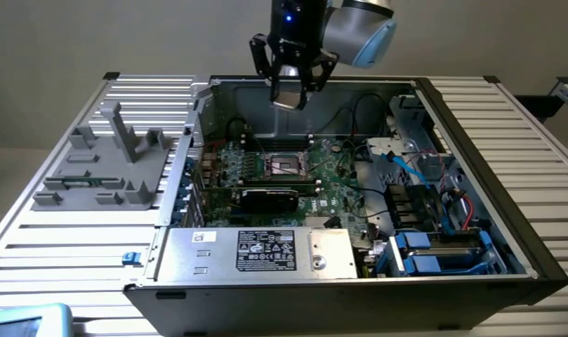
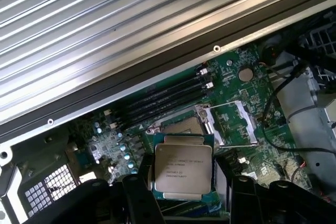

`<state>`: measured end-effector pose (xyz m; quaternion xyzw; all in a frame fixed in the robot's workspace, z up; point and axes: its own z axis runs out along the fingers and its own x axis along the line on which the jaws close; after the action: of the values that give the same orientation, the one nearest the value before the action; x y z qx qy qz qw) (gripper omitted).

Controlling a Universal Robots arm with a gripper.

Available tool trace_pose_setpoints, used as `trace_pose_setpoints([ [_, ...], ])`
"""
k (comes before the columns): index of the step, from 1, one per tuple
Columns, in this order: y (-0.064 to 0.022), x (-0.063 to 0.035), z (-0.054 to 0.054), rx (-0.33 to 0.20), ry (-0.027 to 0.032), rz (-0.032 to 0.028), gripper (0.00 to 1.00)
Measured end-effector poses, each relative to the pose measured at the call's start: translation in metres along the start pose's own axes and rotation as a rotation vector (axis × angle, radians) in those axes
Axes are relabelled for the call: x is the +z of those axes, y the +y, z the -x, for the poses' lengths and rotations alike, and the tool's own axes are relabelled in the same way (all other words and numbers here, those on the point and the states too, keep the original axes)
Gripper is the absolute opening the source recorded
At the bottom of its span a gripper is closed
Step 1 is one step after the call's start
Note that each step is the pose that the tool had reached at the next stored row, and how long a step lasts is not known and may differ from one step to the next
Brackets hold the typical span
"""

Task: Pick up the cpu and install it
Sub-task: 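Place the cpu into insertion slot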

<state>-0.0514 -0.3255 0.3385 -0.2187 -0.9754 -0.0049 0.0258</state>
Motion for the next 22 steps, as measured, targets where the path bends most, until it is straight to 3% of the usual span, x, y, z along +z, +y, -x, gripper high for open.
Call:
trace_pose_setpoints([
  [22, 0.0000, 0.0035, 0.0002, 0.326, 0.0003, 0.0163, 0.55],
])
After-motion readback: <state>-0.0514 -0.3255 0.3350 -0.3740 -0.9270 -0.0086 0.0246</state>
